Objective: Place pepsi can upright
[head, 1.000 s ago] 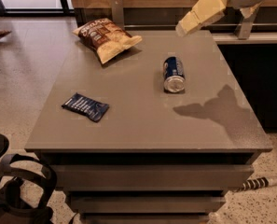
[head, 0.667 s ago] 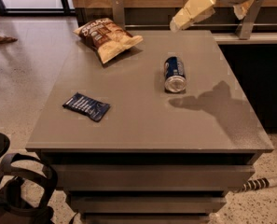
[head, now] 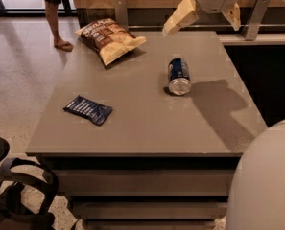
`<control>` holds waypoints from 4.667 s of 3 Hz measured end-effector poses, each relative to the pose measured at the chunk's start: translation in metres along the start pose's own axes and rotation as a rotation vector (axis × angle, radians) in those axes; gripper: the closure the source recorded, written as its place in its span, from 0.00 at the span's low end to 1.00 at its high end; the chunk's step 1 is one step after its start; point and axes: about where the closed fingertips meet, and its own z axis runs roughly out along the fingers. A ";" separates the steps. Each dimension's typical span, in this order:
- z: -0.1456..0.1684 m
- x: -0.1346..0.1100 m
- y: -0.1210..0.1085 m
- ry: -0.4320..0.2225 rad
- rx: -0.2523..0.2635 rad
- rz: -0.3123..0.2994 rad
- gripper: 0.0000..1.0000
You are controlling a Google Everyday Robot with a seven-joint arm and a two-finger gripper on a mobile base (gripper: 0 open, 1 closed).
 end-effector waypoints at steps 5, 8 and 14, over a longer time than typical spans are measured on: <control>0.095 0.011 0.025 0.243 0.000 0.129 0.00; 0.122 0.027 0.024 0.287 -0.012 0.254 0.00; 0.150 0.018 0.029 0.226 -0.039 0.112 0.47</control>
Offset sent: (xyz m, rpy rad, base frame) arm -0.0135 -0.0080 -0.0538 -0.1470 0.2859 -0.1669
